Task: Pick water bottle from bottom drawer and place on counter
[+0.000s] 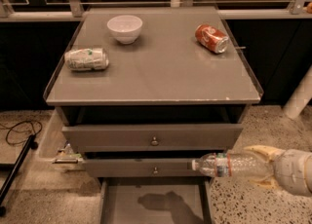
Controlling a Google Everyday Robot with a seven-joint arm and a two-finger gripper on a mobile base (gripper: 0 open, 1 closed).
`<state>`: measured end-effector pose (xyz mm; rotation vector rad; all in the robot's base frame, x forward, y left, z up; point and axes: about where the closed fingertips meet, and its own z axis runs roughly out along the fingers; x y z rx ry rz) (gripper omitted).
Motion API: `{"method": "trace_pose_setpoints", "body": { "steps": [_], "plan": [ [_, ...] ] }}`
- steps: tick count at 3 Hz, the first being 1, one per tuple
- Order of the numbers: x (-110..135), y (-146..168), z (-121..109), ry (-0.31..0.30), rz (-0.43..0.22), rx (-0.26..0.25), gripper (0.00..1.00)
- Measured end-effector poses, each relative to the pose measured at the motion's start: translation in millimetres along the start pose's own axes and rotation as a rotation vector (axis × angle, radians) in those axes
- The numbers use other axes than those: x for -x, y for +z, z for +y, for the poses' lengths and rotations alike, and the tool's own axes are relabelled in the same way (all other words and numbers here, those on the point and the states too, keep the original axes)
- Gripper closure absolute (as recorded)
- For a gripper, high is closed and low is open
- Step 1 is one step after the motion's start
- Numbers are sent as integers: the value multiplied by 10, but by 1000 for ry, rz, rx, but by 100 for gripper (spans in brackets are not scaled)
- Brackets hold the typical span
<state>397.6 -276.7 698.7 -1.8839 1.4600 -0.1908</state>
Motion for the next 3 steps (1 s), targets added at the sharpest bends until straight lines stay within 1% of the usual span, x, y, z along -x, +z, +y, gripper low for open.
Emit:
{"method": "trace_pose_setpoints", "body": {
  "steps": [1,2,3],
  "plan": [
    [326,-272,-505,-123,20,-5,100],
    [523,-559,-1020,-162,-26,-5,100],
    [734,-874,-1558,-179,-78,-16,100]
  ]
}}
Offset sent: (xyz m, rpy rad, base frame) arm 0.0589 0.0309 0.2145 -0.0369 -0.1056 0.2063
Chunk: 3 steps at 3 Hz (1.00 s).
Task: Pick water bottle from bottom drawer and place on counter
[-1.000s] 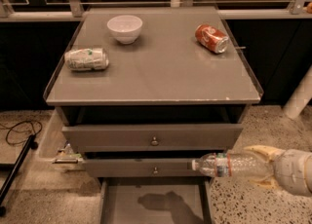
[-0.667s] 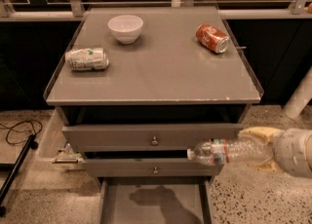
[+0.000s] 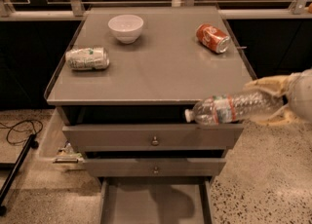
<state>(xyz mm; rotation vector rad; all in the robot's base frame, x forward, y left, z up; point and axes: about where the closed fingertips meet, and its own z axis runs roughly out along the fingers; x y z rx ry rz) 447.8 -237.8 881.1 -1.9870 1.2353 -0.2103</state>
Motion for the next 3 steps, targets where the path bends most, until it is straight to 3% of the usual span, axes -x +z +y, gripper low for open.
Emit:
{"method": "trace_pose_setpoints", "body": {
  "steps": [1,2,3],
  "plan": [
    [187,-167,-455,-23,-57,-30,100],
    [187,-166,-456,-23,-57,-30,100],
    [139,-108,-669,-42,-69,-36,100]
  ]
}}
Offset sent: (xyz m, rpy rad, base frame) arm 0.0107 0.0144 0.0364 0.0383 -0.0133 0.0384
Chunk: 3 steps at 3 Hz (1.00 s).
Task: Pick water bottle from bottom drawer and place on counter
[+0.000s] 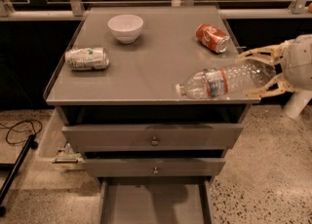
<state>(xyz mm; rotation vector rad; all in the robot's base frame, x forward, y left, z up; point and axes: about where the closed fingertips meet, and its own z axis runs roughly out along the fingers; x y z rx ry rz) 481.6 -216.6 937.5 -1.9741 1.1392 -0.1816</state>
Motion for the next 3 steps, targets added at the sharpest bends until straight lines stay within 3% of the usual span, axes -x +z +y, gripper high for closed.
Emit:
{"method": "trace_pose_setpoints", "body": {
  "steps": [1,3],
  "plan": [
    [-214,183,-297,-13,-43,40,100],
    [-254,804,-1005,-46,-193,125,100]
  ]
}}
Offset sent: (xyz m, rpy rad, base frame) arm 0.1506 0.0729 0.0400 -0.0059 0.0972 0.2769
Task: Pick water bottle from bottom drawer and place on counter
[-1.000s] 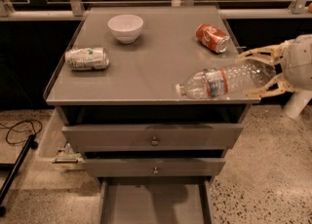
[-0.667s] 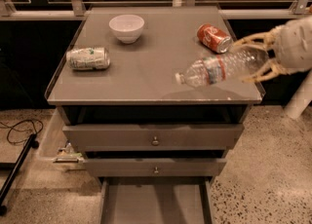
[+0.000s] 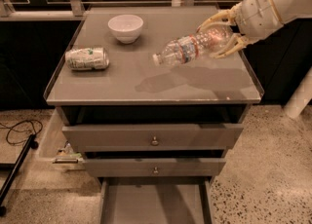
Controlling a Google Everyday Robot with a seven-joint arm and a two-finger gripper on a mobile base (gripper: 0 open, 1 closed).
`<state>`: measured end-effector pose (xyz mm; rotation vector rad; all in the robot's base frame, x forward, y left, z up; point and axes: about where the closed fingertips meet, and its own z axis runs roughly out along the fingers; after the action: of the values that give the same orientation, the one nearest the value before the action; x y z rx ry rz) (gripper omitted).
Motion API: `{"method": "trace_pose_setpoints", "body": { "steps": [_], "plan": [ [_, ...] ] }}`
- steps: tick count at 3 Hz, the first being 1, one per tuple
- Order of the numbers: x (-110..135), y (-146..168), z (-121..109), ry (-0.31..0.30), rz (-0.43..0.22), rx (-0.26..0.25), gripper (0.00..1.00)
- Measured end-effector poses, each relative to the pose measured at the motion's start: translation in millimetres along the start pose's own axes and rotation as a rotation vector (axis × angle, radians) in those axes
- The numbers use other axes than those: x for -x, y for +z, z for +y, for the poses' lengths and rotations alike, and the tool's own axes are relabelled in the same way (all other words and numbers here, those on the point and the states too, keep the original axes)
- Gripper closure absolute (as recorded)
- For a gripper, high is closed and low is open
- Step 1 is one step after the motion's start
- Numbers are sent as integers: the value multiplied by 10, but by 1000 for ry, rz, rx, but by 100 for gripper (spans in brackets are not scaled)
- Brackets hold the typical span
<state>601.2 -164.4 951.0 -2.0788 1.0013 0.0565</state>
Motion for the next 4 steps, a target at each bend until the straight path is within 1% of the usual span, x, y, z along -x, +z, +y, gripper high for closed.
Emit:
{"method": "trace_pose_setpoints", "body": {
  "steps": [1,2,3,4],
  "plan": [
    [-83,-12,-114,87,50,-27,100],
    [-376,159,-46,265,97,-115,100],
    [-578,369,-40,377,101,-170,100],
    [-635,589,-116,422,75,-172,100]
  ]
}}
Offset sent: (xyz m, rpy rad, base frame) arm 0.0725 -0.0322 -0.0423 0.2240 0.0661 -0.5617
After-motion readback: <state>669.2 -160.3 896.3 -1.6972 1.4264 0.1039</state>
